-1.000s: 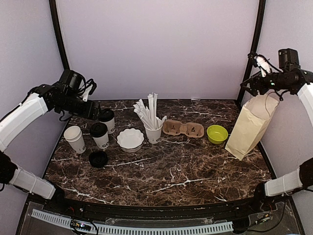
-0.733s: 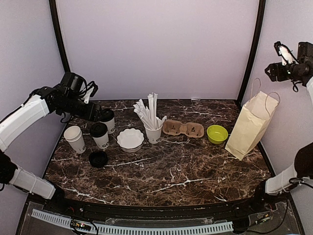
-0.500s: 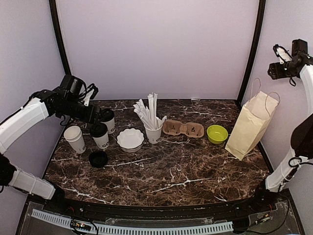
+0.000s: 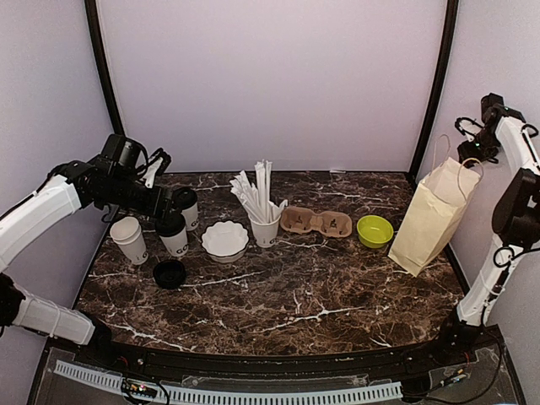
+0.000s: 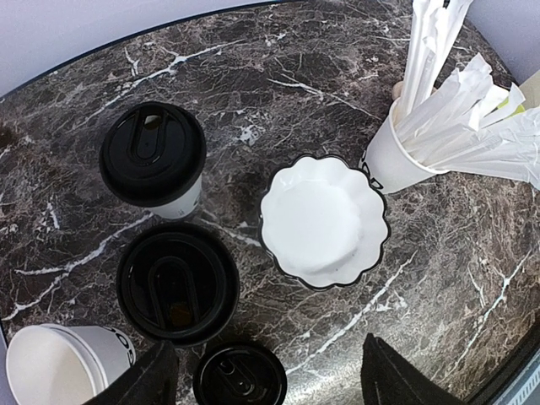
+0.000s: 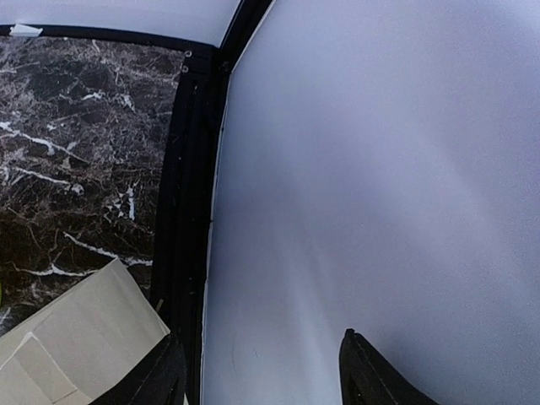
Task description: Pack the takeout coffee
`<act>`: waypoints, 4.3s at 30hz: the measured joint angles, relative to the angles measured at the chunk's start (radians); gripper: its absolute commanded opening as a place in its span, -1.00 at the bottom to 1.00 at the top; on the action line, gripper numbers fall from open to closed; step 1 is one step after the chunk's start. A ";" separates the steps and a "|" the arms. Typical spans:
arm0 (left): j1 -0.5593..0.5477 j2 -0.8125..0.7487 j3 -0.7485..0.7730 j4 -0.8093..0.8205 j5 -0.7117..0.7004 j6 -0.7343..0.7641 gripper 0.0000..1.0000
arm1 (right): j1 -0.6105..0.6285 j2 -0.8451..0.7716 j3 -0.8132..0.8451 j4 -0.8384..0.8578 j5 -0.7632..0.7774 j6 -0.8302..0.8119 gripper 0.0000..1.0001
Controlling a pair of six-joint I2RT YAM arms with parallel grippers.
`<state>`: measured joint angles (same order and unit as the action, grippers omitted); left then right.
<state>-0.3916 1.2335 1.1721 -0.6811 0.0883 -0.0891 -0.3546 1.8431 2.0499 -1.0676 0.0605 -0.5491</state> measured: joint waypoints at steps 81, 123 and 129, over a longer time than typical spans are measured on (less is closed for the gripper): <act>-0.432 0.067 0.214 -0.023 0.074 0.108 0.12 | 0.076 -0.266 -0.594 0.022 -0.419 -0.259 0.27; -0.459 0.016 0.202 0.022 0.159 0.129 0.34 | 0.859 -0.386 -1.016 -0.010 -0.563 -0.261 0.28; -0.597 0.014 0.265 0.022 0.273 0.085 0.44 | 0.795 -0.348 -0.931 -0.024 -0.596 -0.255 0.32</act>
<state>-0.9882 1.2476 1.4372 -0.6590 0.3611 -0.0036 0.4408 1.4952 1.1187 -1.0920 -0.5354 -0.8040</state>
